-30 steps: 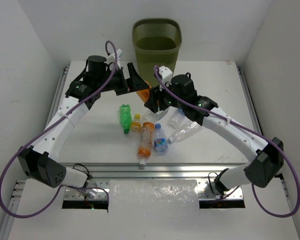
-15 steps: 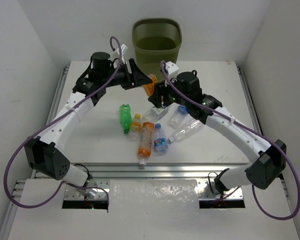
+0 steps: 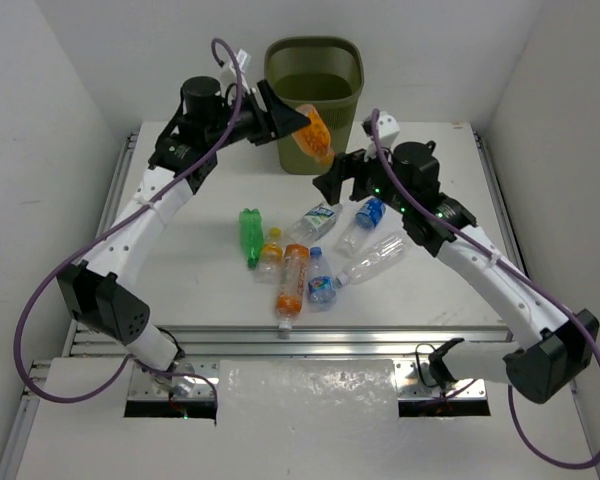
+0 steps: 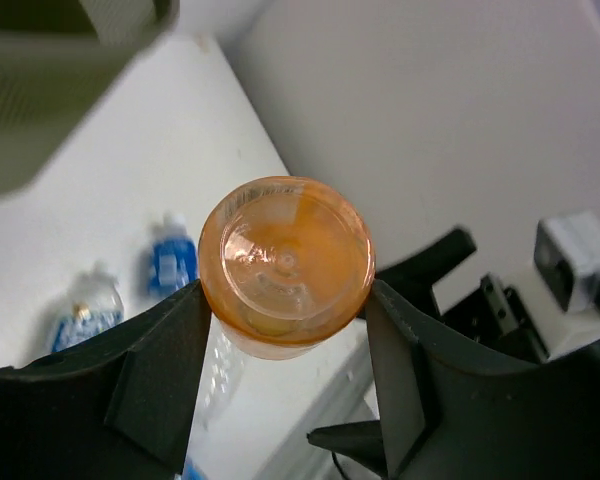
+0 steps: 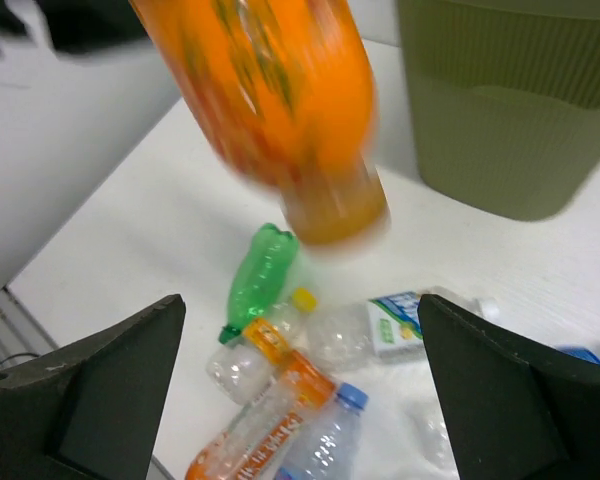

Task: Put the plastic bottles in the bin

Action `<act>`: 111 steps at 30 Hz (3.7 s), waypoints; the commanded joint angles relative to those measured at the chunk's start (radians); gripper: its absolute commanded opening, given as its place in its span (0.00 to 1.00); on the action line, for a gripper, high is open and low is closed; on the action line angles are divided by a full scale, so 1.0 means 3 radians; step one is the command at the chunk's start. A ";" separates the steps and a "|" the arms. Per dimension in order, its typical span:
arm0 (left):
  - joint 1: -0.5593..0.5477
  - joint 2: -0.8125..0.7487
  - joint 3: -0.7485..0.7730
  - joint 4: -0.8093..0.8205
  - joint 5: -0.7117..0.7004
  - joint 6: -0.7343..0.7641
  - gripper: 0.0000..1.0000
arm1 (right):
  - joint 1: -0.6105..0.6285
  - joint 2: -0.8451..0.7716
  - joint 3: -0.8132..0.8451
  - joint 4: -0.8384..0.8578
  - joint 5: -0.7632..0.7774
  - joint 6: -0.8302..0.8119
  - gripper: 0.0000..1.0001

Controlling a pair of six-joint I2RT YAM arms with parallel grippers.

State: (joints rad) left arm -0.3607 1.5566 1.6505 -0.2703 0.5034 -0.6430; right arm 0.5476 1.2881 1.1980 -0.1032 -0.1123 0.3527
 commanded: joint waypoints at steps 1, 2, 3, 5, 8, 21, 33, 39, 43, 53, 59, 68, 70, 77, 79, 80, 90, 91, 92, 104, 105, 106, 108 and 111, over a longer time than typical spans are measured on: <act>-0.0010 0.0123 0.0444 0.0364 -0.0516 0.0134 0.00 | -0.0153 -0.0264 -0.0092 -0.0044 0.0098 0.0082 0.99; -0.0004 0.0180 0.0531 0.0384 -0.0598 0.0164 0.00 | -0.0184 -0.0365 -0.0107 -0.0176 0.0169 0.0032 0.99; 0.0006 0.0337 0.0745 0.0400 -0.0736 0.0185 0.00 | -0.0245 -0.0412 -0.0117 -0.0254 0.0221 0.0016 0.99; 0.0031 0.0573 0.1032 0.0354 -0.0905 0.0266 0.00 | -0.0311 -0.0529 -0.0128 -0.0457 0.0363 0.0036 0.99; 0.0113 0.1368 0.1975 0.0323 -0.1181 0.0333 0.00 | -0.0404 -0.0632 -0.0199 -0.0657 0.0436 0.0103 0.99; 0.0517 0.2292 0.2813 0.1059 -0.1074 -0.0260 1.00 | -0.0450 -0.0220 -0.0118 -0.1813 0.0752 0.1005 0.99; 0.0527 0.0821 0.1905 0.0375 -0.1345 0.0051 1.00 | -0.0445 0.0931 -0.0052 -0.2467 0.1448 0.2919 0.99; 0.0394 -0.0176 0.0320 -0.0004 -0.1468 0.0297 1.00 | -0.0450 0.1352 -0.0172 -0.2429 0.1295 0.3232 0.97; 0.0364 -0.0489 -0.0142 -0.0111 -0.1443 0.0415 1.00 | -0.0460 0.1244 -0.0669 -0.1958 0.1402 0.3273 0.94; 0.0272 -0.0372 -0.0073 -0.0790 -0.1121 0.0614 1.00 | -0.0654 0.0847 -0.1427 -0.1067 0.1392 0.2681 0.56; -0.0468 0.0082 0.0465 -0.1261 -0.1116 0.0686 1.00 | -0.0649 -0.0104 -0.1411 -0.0782 0.1159 0.1523 0.31; -0.0782 0.0706 0.1130 -0.0981 0.0321 0.0451 1.00 | -0.0644 -0.0668 -0.0896 0.0139 -0.1384 0.0098 0.25; -0.0787 0.0738 0.1110 -0.0925 0.0469 0.0385 1.00 | -0.0644 -0.0663 -0.0839 0.0246 -0.1430 0.0143 0.25; -0.0792 0.0778 0.0977 -0.0817 0.0669 0.0262 0.72 | -0.0644 -0.0617 -0.0542 0.0324 -0.1533 0.0205 0.30; -0.0792 0.0804 0.1043 -0.0822 0.0690 0.0226 0.11 | -0.0644 -0.0617 -0.0547 0.0324 -0.1405 0.0287 0.41; -0.0792 0.0845 0.1165 -0.0827 0.0695 0.0226 0.00 | -0.0644 -0.0622 -0.0547 0.0324 -0.1334 0.0317 0.70; -0.0052 0.0999 0.2251 -0.0477 -0.0573 -0.0100 0.00 | -0.0665 -0.0908 -0.0445 -0.1010 0.1416 0.0807 0.99; 0.0036 0.0978 0.2220 -0.0363 -0.0639 -0.0137 0.00 | -0.0675 -0.0914 -0.0450 -0.1234 0.1625 0.0869 0.99; 0.0117 0.0988 0.2194 -0.0225 -0.0696 -0.0152 0.00 | -0.0705 -0.0914 -0.0455 -0.1337 0.1663 0.0910 0.99; 0.0972 0.2297 0.2900 0.1662 -0.0747 -0.1308 0.09 | -0.0752 -0.0791 -0.0782 -0.1379 0.0815 0.1085 0.99; 0.0972 0.2317 0.2849 0.1648 -0.0752 -0.1298 0.15 | -0.0752 -0.0750 -0.0777 -0.1354 0.0769 0.1064 0.99; 0.0972 0.2333 0.2798 0.1653 -0.0742 -0.1283 0.20 | -0.0752 -0.0689 -0.0737 -0.1364 0.0733 0.1054 0.99; 0.0957 0.2338 0.2655 0.1637 -0.0681 -0.1201 0.22 | -0.0752 -0.0485 -0.0685 -0.1369 0.0707 0.1069 0.99; 0.0906 0.2420 0.2720 0.1586 -0.0579 -0.1140 0.51 | -0.0752 -0.0188 -0.0563 -0.1298 0.0697 0.1110 0.99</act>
State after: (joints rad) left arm -0.0689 2.3192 2.4248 0.1047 0.2977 -0.9783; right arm 0.3229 1.1687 0.9752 -0.5320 0.1284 0.6739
